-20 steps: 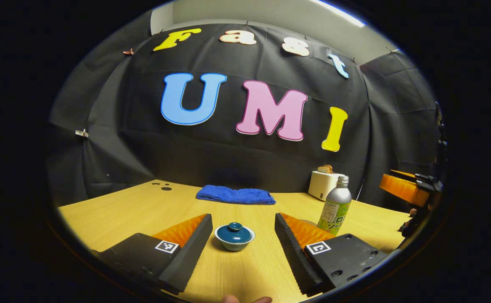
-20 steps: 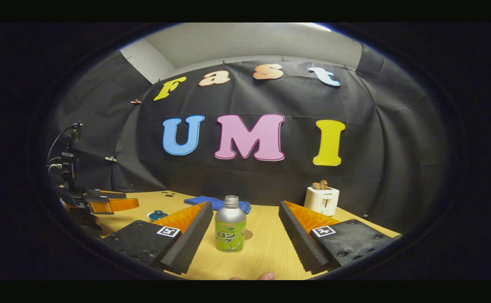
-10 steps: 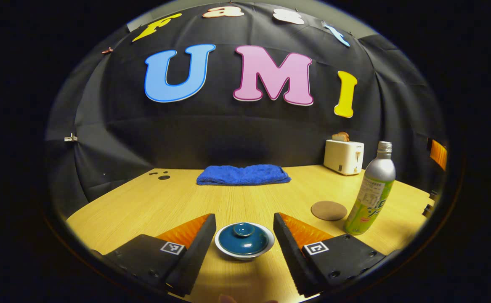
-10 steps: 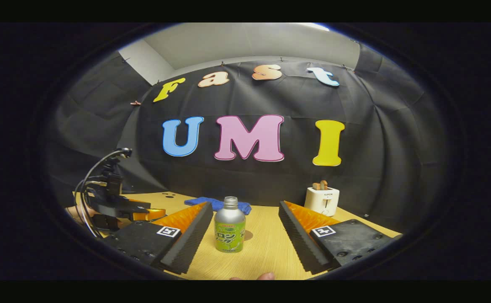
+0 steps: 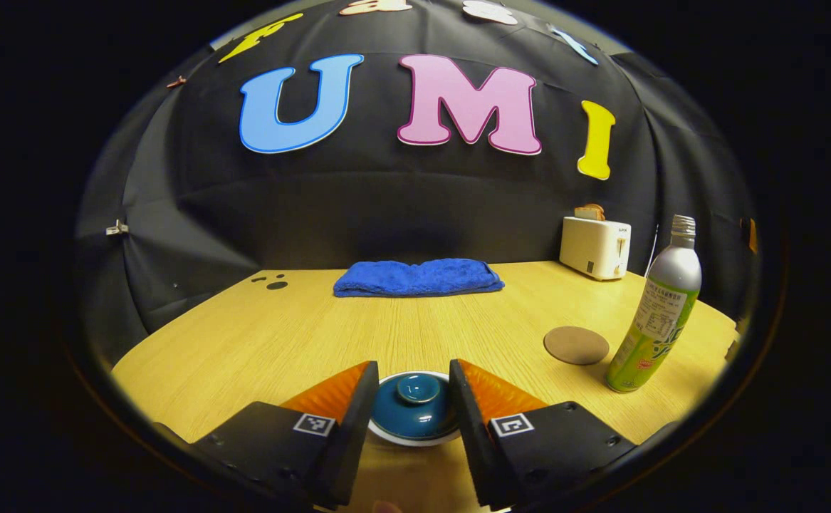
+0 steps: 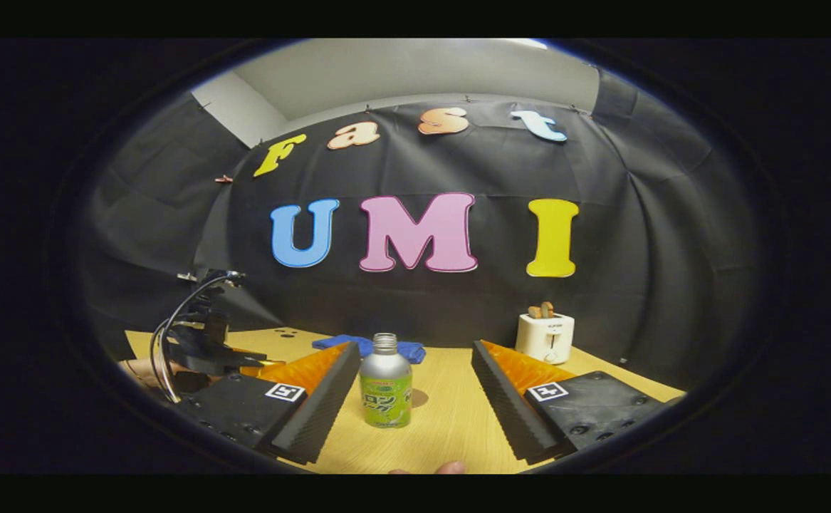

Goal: Open the teacup lid with one hand, grasp the water bottle and pour water into the teacup with the other hand; after pouring, place the water bottle on the coaster and then close the teacup lid.

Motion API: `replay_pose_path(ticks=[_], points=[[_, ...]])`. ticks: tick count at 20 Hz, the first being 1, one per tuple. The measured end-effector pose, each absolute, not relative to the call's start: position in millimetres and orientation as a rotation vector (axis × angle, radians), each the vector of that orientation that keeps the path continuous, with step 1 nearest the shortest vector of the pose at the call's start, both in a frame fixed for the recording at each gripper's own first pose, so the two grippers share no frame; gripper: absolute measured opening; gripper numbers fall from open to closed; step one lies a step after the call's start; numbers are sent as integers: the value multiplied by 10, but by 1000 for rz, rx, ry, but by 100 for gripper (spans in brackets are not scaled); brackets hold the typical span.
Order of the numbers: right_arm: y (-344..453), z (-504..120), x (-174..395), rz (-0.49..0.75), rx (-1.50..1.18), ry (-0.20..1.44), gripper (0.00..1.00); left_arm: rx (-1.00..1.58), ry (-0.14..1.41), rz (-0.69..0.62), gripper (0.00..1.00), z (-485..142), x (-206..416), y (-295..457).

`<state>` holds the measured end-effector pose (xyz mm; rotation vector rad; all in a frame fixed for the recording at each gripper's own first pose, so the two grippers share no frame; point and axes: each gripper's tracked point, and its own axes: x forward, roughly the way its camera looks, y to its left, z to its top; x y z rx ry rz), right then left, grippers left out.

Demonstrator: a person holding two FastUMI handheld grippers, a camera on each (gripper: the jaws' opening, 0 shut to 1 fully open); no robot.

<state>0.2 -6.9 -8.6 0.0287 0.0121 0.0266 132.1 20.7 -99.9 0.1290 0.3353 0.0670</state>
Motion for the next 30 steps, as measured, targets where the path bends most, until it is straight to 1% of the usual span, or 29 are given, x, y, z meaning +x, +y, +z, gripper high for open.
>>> replay_pose_path(ticks=[2,5,7,8,9,11,13,14,15,16,21,22,23,25,28,30], points=[[-60,-96,9,27,25,13,96,125,328,63,60,-989,1337,196],[-31,-118,9,31,24,16,96,115,313,63,36,-961,1340,199],[-19,-130,16,32,25,18,98,111,299,56,33,-937,1365,160],[-21,-135,14,31,25,18,97,109,290,55,35,-922,1349,152],[-29,-136,20,31,27,18,98,106,277,55,31,-889,1349,144],[-21,-155,27,30,27,20,97,108,237,54,31,-757,1321,142],[-23,-212,43,32,29,31,98,110,201,55,33,-618,1250,118],[-13,-248,54,37,37,39,97,102,184,50,30,-547,1178,112],[17,-277,71,48,55,42,97,90,166,51,33,-464,1097,118],[43,-306,84,57,74,48,97,76,148,52,30,-401,996,141],[229,-613,187,95,119,112,98,-66,88,68,30,-149,406,427],[258,-693,227,91,112,127,96,-72,82,80,30,-116,304,524],[264,-749,276,78,103,139,98,-63,75,99,30,-86,223,624],[275,-873,347,51,91,160,98,-51,68,124,30,-78,110,769],[322,-1035,522,37,63,200,98,-83,87,115,30,-168,46,811],[283,-1135,622,6,31,222,98,-115,84,114,30,-159,51,861]])
